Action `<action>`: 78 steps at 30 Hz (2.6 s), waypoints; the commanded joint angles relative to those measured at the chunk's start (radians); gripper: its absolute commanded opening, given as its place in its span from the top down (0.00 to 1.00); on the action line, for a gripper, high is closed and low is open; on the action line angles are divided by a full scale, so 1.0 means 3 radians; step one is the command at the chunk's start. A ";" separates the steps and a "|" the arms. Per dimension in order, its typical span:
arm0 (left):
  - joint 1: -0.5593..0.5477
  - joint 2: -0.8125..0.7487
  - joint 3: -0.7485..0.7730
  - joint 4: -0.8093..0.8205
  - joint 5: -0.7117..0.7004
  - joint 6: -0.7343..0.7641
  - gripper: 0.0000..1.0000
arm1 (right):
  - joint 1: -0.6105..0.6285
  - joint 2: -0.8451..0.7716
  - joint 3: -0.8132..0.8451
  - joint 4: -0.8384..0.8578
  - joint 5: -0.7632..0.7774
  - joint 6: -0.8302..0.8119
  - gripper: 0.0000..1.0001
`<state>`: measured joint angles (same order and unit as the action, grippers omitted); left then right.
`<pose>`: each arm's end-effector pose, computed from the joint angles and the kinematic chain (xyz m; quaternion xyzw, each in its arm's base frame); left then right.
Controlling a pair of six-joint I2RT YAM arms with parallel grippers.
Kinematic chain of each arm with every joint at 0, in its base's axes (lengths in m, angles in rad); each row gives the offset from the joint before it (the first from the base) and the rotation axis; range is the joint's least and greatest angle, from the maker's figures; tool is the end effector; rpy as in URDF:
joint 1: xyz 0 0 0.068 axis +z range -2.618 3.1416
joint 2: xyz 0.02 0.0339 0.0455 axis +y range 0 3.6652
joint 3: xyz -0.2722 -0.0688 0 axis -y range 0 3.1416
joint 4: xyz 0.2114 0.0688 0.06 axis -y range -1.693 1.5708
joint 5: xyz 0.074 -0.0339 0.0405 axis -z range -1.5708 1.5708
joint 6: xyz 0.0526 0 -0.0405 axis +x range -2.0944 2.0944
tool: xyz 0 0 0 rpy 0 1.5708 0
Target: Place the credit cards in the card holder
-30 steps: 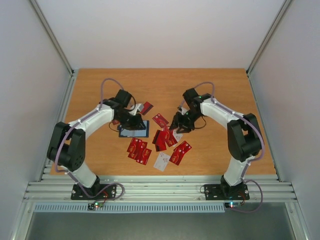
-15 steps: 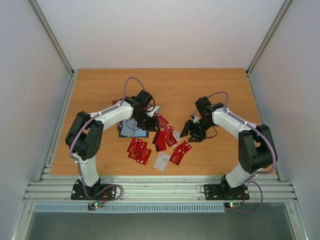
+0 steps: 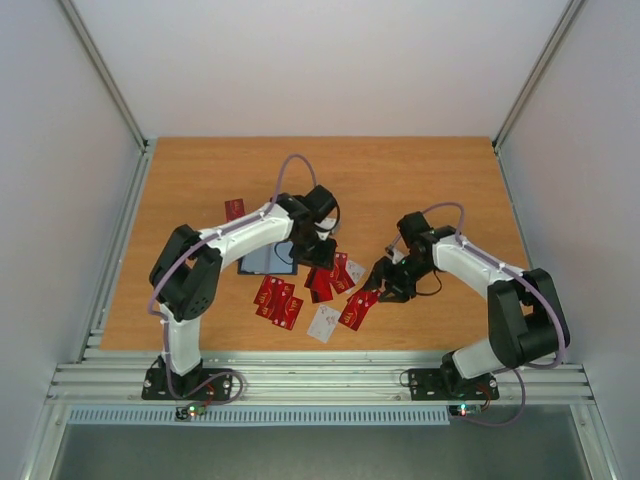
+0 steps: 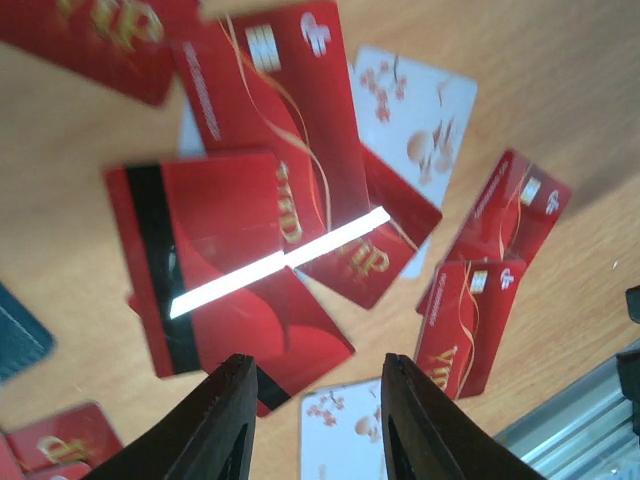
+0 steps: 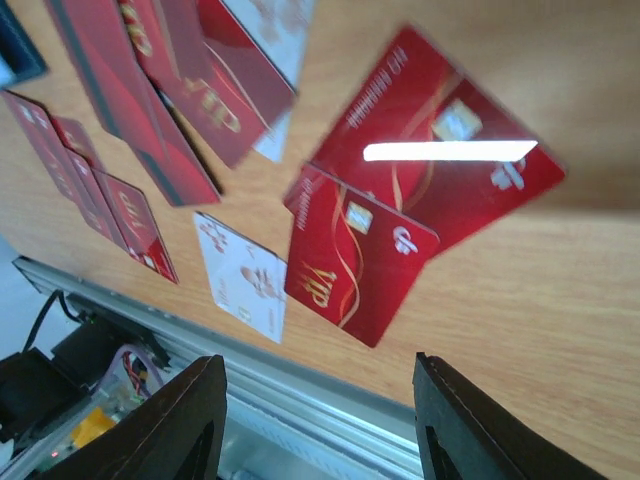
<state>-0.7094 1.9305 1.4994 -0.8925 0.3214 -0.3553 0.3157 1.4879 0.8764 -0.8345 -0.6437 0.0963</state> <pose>0.2648 -0.2492 0.2143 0.1919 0.9608 -0.1986 0.0243 0.1988 0.0981 0.1974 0.1233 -0.9390 -0.3211 0.0067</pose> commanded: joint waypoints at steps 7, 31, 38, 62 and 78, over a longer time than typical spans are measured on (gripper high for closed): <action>-0.0543 -0.0164 -0.0496 0.0012 -0.0084 -0.0628 0.68 | 0.0040 -0.0475 -0.0758 0.0241 -0.0425 0.0478 0.48; -0.0791 0.0687 0.0452 0.0112 -0.0613 -0.1165 0.69 | 0.0042 -0.0719 -0.0304 -0.0806 0.0872 0.0558 0.48; -0.0929 0.0964 0.0620 -0.0084 -0.0840 -0.1301 0.69 | 0.0037 -0.0803 -0.0368 -0.0926 0.0989 0.0466 0.46; -0.1461 0.0740 -0.0028 0.0213 -0.0704 -0.1908 0.69 | 0.0037 -0.1158 -0.1008 -0.0721 0.0202 0.0400 0.42; -0.1460 0.0835 0.0843 -0.0558 -0.1677 -0.1896 0.64 | 0.0035 -0.1374 -0.0758 -0.0945 0.0707 0.0416 0.43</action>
<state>-1.1450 2.1246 1.6581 -0.9634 -0.0689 -0.8955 0.3264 1.0927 0.6136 -1.0813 -0.4992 0.2226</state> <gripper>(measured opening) 0.336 0.574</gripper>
